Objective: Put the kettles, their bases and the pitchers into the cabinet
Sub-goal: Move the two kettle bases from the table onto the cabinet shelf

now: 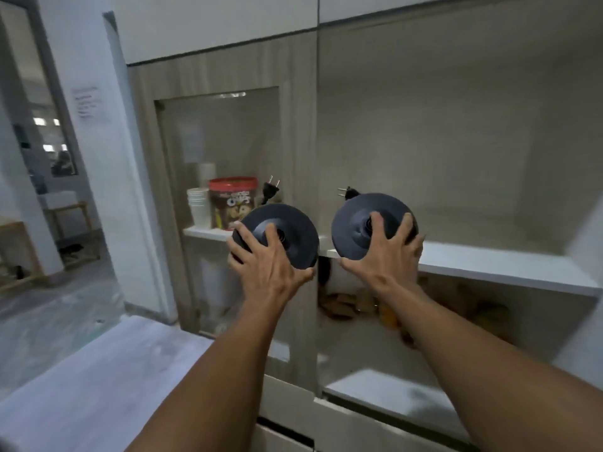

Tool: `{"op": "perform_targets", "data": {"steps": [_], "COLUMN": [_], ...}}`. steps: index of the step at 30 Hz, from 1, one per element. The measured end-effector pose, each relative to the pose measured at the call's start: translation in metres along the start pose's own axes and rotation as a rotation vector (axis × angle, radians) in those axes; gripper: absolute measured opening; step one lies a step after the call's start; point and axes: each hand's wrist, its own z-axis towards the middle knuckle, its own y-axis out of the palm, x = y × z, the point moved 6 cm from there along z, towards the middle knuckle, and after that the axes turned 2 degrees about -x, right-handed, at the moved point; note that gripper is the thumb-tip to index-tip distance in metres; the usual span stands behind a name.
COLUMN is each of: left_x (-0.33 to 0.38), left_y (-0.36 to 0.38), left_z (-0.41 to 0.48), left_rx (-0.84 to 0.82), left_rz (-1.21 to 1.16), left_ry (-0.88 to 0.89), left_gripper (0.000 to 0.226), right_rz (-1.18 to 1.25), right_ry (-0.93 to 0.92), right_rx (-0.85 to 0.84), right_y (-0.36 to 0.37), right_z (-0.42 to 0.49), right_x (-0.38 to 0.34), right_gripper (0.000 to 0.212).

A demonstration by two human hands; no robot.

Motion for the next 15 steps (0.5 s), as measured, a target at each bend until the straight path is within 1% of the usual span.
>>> {"op": "perform_targets", "data": {"steps": [4, 8, 12, 15], "left_x": [0.082, 0.160, 0.226, 0.264], "left_y": [0.036, 0.079, 0.126, 0.163], "left_z": [0.003, 0.016, 0.039, 0.060], "left_rx": [-0.087, -0.217, -0.309, -0.399], "left_rz": [-0.064, -0.139, -0.152, -0.127], "left_ry": [0.133, 0.239, 0.291, 0.269], "left_gripper": [0.116, 0.117, 0.116, 0.120], "right_rz": [-0.033, -0.084, -0.118, -0.131], "right_ry": [0.160, 0.270, 0.359, 0.430], "right_rx": [0.066, 0.070, 0.025, -0.087], "right_y": [-0.027, -0.037, -0.032, -0.023], "right_z": [0.022, 0.054, 0.100, 0.136], "right_x": [0.076, 0.146, 0.206, 0.243], "right_gripper": [0.107, 0.109, 0.112, 0.113]}}
